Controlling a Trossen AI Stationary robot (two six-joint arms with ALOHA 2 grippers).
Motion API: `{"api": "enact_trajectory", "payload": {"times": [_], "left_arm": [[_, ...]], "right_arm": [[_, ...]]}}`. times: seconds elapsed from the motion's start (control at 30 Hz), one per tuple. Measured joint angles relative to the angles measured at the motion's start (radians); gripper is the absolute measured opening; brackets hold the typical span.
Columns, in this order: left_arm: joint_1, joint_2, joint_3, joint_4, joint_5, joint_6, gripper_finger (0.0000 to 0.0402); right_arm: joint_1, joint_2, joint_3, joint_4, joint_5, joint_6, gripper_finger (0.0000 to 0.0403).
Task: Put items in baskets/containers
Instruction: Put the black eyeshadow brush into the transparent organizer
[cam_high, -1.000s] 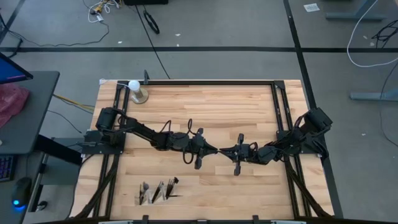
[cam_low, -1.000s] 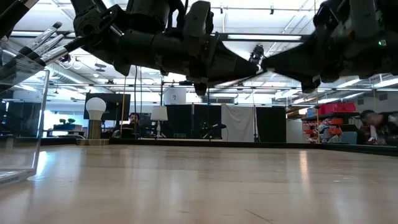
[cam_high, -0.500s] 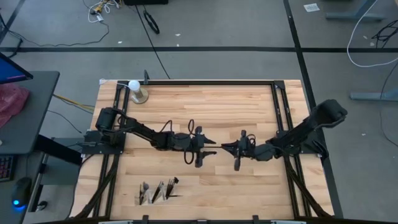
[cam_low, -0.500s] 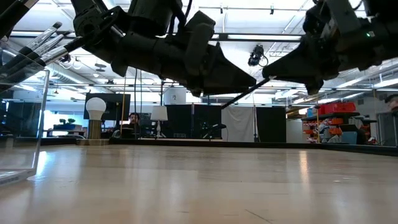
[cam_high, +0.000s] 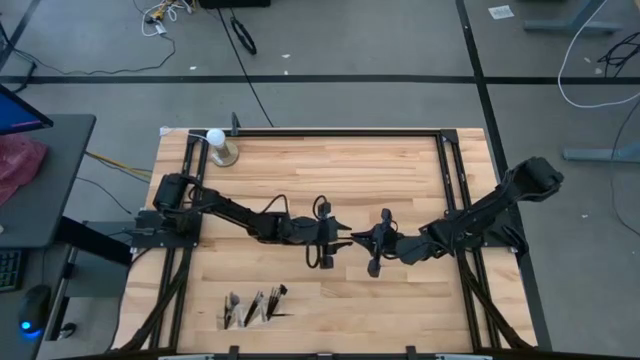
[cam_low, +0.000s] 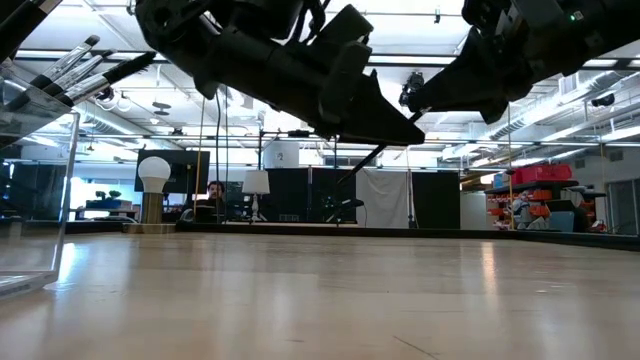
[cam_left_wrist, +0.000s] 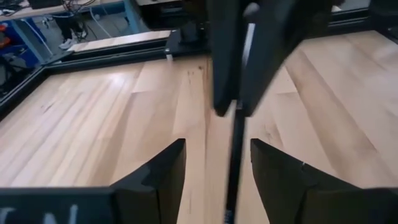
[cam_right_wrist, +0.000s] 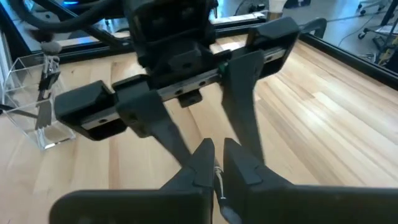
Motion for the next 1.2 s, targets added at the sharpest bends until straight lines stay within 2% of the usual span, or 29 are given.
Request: {"api": "enact_trajectory", "payload": {"times": [0.23,0.6,0.67,0.77,1.0,1.1,1.2], "left_arm": [[-0.002,0.0,0.0,0.001,-0.019,0.001,0.0154],[-0.002,0.001,0.0,0.024,-0.003,0.007,0.0022],[-0.004,0.001,0.0,0.024,0.0,0.003,0.0016],[-0.009,0.001,0.0,0.026,-0.007,-0.015,0.0016],[-0.007,0.001,0.002,0.036,0.012,-0.043,0.0016],[-0.002,0.001,0.002,0.067,0.068,-0.06,0.0016],[-0.003,0.001,0.002,0.1,0.08,-0.06,0.0016]], "right_arm": [[0.0,0.0,0.0,0.006,0.0,-0.003,0.0012],[-0.001,0.0,0.001,0.005,0.003,-0.002,0.0013],[0.0,0.0,0.001,0.005,-0.002,0.0,0.0017],[0.0,0.0,0.002,-0.008,0.004,-0.012,0.0041],[0.03,-0.079,0.001,-0.169,0.02,-0.009,0.0147],[0.061,-0.135,0.001,-0.273,0.03,0.045,0.018],[0.109,-0.187,-0.01,-0.379,0.078,0.121,0.0195]]}}
